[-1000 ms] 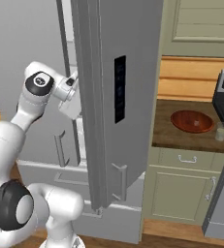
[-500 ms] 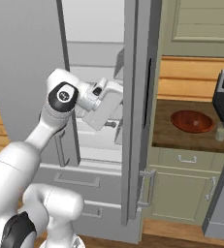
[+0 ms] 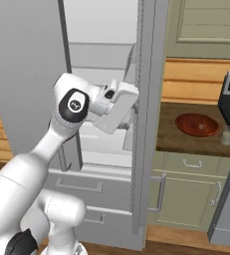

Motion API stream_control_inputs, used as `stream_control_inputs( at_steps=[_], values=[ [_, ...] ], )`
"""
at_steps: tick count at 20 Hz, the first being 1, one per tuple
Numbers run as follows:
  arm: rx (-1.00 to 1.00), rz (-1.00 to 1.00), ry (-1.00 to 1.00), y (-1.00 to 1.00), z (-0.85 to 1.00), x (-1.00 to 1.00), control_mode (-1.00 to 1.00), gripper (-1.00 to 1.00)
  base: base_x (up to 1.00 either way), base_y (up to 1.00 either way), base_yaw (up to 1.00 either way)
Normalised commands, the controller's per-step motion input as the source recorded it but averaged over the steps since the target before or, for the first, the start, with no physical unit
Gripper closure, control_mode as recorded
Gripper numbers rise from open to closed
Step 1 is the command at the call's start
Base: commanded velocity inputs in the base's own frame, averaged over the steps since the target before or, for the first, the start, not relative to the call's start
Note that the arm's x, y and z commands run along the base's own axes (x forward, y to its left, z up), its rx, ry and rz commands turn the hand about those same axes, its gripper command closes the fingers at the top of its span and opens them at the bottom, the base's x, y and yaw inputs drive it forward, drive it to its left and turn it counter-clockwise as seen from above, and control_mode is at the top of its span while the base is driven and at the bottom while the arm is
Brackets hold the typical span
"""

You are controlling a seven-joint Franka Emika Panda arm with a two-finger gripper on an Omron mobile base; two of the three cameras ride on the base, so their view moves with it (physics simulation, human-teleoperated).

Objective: Grab a lemon wedge from the fridge and one ice cube from the ice bowl, and put them in the glass of lemonade.

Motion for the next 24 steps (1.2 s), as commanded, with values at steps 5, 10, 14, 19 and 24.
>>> stream_control_inputs(
  at_steps=[5, 10, 14, 19, 24],
  values=[
    [0.00, 0.03, -0.22, 0.68, 0.14, -0.40, -1.00, -1.00, 0.00, 0.00, 0.00],
    [0.03, 0.01, -0.38, 1.00, 0.03, -0.23, -1.00, -1.00, 0.00, 0.00, 0.00],
    [0.16, 0.04, -0.39, 1.00, -0.14, -0.03, -1.00, -1.00, 0.00, 0.00, 0.00],
    [0.44, 0.13, -0.35, 0.98, -0.42, 0.02, -1.00, -1.00, 0.00, 0.00, 0.00],
    [0.65, 0.21, -0.21, 0.69, -0.26, 0.39, -1.00, -1.00, 0.00, 0.00, 0.00]
  ],
)
